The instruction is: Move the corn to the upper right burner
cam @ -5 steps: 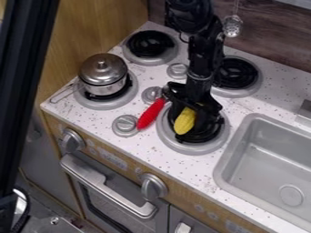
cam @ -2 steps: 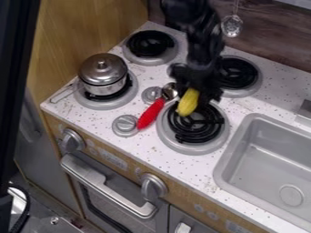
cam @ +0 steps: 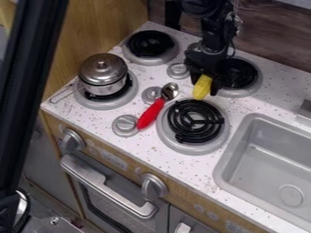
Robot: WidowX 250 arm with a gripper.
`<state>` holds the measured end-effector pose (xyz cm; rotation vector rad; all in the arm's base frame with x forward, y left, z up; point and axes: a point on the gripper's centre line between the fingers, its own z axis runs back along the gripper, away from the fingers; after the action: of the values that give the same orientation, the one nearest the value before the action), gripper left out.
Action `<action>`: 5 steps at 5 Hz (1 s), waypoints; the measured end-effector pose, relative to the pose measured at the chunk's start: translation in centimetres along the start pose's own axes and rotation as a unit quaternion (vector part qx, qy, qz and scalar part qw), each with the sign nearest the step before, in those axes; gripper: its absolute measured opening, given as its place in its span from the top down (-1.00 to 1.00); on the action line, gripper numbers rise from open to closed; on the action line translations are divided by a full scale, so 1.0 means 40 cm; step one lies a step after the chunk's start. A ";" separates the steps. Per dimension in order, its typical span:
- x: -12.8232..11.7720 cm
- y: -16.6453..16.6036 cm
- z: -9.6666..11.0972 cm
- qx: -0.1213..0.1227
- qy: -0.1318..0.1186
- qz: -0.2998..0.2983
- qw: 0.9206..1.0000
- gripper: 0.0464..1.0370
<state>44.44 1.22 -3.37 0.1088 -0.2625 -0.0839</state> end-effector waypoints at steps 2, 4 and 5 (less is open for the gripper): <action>0.049 0.003 -0.075 -0.003 0.019 0.001 1.000 -0.16; 0.055 0.021 -0.086 -0.002 0.030 0.002 1.000 -0.81; 0.013 0.021 -0.083 -0.011 0.034 0.009 0.999 -0.91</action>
<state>45.89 2.32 -6.31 0.0872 -0.1943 -0.0646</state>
